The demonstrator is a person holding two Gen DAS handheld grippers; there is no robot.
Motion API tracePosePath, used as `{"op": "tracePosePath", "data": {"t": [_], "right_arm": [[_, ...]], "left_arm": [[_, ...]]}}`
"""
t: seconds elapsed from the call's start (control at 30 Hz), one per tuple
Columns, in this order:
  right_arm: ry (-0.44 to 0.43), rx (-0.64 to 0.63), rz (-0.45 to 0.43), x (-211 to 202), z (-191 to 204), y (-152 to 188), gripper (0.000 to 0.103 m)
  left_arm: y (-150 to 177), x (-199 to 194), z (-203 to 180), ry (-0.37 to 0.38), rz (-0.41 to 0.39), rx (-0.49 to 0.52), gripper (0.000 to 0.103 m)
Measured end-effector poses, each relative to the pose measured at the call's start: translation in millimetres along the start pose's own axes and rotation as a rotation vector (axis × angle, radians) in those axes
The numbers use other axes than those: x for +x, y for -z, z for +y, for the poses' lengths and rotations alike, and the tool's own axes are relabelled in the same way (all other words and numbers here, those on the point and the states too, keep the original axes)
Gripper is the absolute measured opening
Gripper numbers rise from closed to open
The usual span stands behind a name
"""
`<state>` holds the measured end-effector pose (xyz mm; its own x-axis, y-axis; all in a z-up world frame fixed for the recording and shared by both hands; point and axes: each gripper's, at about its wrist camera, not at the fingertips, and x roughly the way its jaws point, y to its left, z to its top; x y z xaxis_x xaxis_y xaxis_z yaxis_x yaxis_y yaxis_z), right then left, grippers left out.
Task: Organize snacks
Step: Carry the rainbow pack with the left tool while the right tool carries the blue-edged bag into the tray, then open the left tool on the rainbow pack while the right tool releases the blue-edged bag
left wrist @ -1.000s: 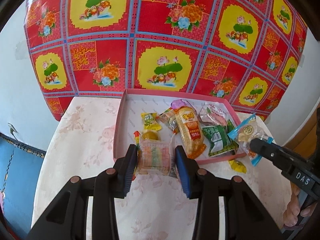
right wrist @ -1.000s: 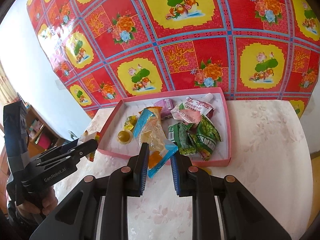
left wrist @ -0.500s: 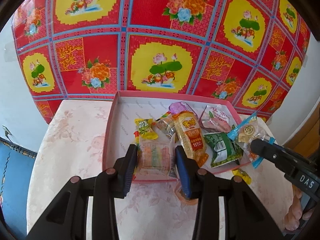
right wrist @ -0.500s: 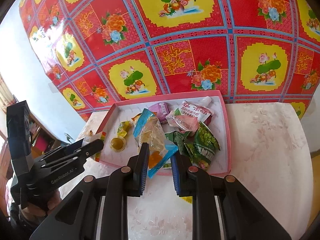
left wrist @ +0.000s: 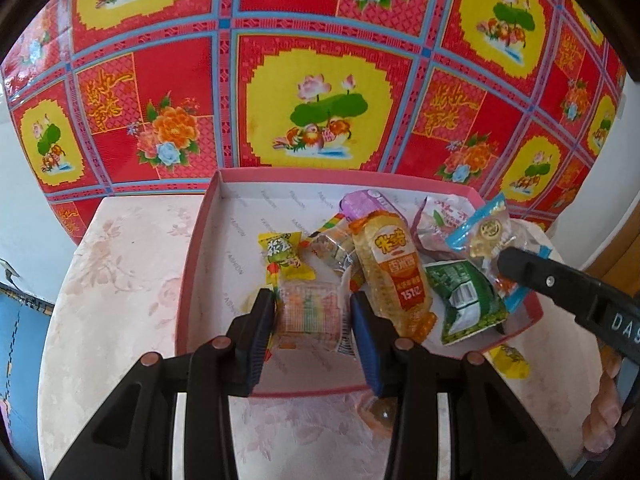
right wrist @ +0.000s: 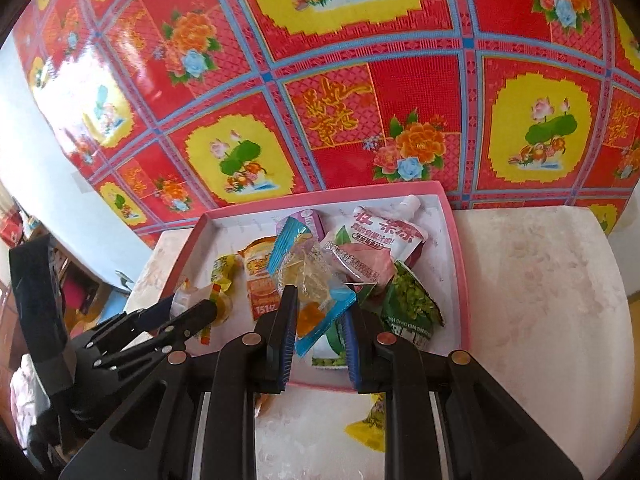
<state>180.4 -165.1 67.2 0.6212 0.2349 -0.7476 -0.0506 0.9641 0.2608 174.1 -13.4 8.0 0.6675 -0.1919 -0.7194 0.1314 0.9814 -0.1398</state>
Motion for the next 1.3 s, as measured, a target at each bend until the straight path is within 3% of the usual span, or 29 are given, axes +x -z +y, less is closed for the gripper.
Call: {"op": "tracePosePath", "data": {"t": [0.6, 0.83, 0.97, 1.3], "right_arm": [[0.066, -0.021, 0.012, 43, 8, -14, 0.022], [0.048, -0.026, 0.030, 52, 10, -13, 0.023], [0.026, -0.021, 0.024, 50, 11, -13, 0.034], [-0.016, -0.019, -0.013, 25, 11, -12, 0.039]], "left_arm": [[0, 32, 11, -0.047, 0.024, -0.018, 0.042], [-3, 36, 7, -0.025, 0.029, -0.031, 0.049], [-5, 32, 8, 0.000, 0.036, -0.055, 0.052], [-6, 13, 8, 0.021, 0.030, -0.068, 0.062]]}}
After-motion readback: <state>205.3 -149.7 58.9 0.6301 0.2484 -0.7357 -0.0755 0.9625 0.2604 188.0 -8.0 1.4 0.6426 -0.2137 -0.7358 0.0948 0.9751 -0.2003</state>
